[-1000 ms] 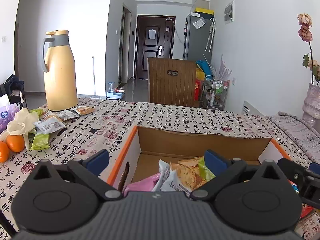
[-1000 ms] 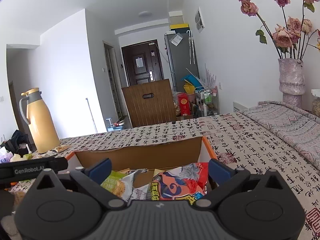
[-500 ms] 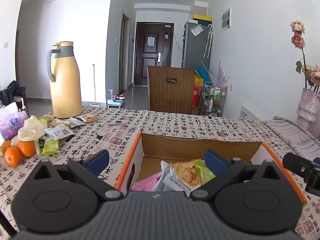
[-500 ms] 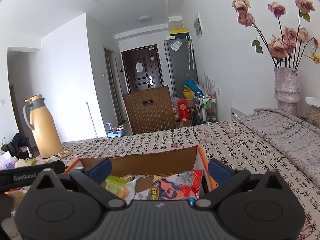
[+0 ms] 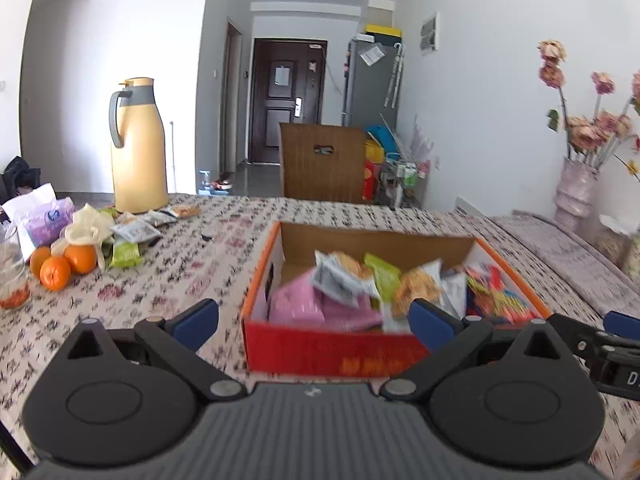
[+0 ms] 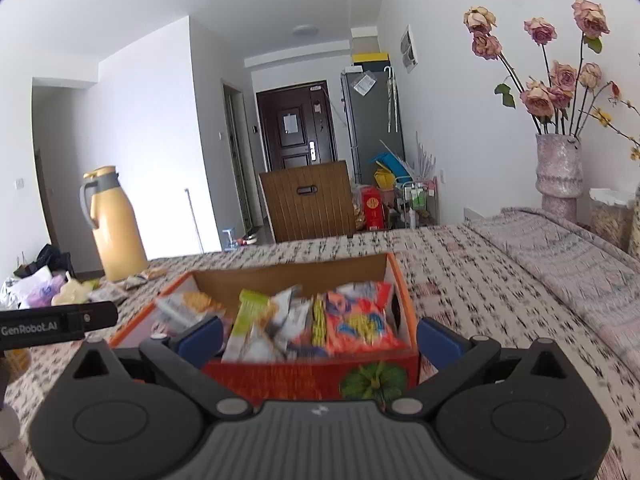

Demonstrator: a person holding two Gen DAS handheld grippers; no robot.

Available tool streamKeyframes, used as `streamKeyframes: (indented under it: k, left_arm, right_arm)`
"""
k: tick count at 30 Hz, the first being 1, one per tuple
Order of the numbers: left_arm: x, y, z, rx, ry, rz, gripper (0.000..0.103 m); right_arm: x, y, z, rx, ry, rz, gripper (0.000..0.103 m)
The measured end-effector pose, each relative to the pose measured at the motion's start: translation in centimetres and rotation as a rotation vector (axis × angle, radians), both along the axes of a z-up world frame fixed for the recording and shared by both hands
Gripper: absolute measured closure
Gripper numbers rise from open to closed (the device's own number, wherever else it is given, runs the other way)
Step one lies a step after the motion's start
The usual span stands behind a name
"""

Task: Organize snacks

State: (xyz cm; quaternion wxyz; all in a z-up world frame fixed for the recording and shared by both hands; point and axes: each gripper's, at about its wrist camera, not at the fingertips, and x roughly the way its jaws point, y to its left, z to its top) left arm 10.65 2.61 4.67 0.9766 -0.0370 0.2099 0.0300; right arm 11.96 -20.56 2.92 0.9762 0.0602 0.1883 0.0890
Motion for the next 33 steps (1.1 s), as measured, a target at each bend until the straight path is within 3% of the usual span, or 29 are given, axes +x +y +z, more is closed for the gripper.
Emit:
streamKeyframes:
  k: [11,33]
  left_arm:
    - [-5.7,0.0,-2.9,0.008,0.055,-0.050,0.000]
    - [-8.3,0.1,-5.5,0.008,0.124,-0.078,0.000]
  right_arm:
    - [-6.1,-0.3,-2.6,-0.037,0.068,0.018,0.000]
    - [-8.4,-0.9,-5.0,-0.044,0.161,0.015,0.000]
